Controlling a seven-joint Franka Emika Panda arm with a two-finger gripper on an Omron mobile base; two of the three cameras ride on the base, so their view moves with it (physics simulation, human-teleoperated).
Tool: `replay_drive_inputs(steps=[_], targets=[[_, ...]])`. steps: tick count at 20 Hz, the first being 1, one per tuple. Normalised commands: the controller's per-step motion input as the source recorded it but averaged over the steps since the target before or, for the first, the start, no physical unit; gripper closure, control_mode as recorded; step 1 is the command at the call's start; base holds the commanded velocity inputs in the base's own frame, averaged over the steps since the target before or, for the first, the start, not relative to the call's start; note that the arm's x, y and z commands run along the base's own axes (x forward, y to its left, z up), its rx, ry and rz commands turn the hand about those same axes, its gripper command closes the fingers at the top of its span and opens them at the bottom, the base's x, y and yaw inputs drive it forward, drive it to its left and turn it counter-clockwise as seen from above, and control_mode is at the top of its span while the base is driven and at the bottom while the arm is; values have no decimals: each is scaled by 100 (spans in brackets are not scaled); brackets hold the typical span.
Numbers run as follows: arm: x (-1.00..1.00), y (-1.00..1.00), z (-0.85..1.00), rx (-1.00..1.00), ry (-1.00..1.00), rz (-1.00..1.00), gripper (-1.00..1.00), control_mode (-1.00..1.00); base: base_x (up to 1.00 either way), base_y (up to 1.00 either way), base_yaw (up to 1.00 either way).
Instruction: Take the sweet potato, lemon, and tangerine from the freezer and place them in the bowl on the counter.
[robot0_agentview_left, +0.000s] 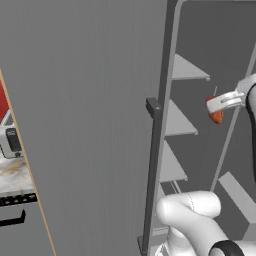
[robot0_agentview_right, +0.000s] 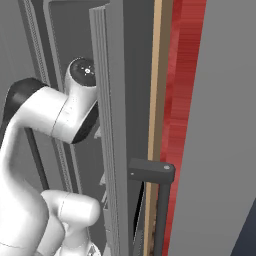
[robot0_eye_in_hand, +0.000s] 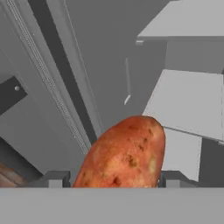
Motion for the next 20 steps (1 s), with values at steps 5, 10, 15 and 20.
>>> replay_drive_inputs(steps=[5, 10, 15, 20], targets=[[-84, 9, -9, -23, 0, -5, 100, -100, 0, 0, 0], [-60, 0, -3, -15, 1, -7, 100, -100, 0, 0, 0], [-38, 26, 0, -2, 7, -21, 100, -100, 0, 0, 0], [-24, 24, 0, 0, 13, -23, 100, -100, 0, 0, 0]])
